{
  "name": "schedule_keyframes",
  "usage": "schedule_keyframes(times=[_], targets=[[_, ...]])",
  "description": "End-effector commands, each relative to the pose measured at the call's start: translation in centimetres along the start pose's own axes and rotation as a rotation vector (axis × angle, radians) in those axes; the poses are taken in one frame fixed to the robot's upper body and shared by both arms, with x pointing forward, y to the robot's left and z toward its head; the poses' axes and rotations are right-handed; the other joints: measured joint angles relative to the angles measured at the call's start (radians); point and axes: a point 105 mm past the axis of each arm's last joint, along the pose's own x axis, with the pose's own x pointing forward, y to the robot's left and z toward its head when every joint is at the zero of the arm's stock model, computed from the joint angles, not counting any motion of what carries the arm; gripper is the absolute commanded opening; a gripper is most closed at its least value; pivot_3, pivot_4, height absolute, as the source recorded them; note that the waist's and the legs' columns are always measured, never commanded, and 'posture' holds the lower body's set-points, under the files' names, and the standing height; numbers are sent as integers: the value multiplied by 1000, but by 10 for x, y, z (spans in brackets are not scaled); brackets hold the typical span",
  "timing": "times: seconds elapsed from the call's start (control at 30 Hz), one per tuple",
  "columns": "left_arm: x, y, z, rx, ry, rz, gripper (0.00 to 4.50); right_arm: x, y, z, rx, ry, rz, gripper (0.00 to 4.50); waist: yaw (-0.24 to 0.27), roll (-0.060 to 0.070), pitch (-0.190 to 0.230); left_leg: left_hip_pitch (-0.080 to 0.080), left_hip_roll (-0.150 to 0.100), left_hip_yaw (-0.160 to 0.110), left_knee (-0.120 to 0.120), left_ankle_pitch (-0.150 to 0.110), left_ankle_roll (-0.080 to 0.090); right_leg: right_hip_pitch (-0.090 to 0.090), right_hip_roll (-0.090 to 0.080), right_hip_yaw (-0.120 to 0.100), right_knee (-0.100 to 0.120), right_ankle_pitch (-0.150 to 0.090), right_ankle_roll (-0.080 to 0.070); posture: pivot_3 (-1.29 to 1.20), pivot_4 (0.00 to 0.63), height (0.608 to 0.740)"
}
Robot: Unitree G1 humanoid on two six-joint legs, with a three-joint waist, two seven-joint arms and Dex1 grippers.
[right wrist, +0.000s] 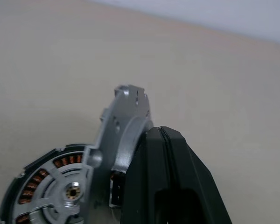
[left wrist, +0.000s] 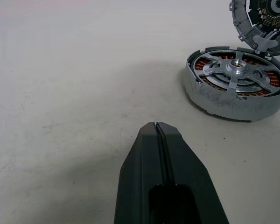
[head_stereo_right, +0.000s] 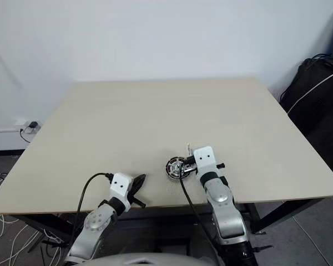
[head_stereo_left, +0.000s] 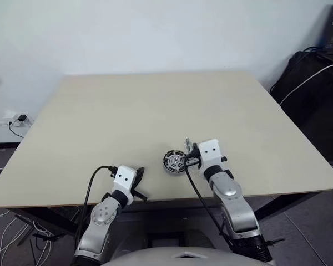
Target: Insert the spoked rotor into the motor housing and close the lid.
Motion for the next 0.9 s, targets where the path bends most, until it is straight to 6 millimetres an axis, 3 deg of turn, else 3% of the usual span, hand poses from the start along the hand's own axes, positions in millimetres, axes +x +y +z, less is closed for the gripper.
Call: schedule_keyframes(times=[0.03, 0.43, 0.77, 0.9], targets=[[0, 6, 11, 18, -49, 15, 0, 6, 10, 13, 2, -54, 28, 19, 0, 0, 0, 0, 0, 0, 0, 0, 0, 0, 0, 0, 0, 0, 0, 0, 0, 740], [-3, 10, 12, 23, -50, 31, 0, 19, 27, -1, 20, -5, 90, 19, -2, 0, 0, 3, 0, 0, 0, 0, 0, 3, 0, 0, 0, 0, 0, 0, 0, 740], [-4, 11, 12, 26, -48, 36, 0, 28, 46, -42, 4, 129, 144, 19, -7, -2, -2, 5, 0, -1, 0, 0, 0, 5, 0, 0, 0, 0, 0, 0, 0, 740], [-6, 11, 11, 24, -47, 42, 0, 28, 46, -37, 16, 109, 159, 19, -12, -3, -3, 7, 0, -1, 0, 0, 0, 8, 0, 0, 0, 0, 0, 0, 0, 740]])
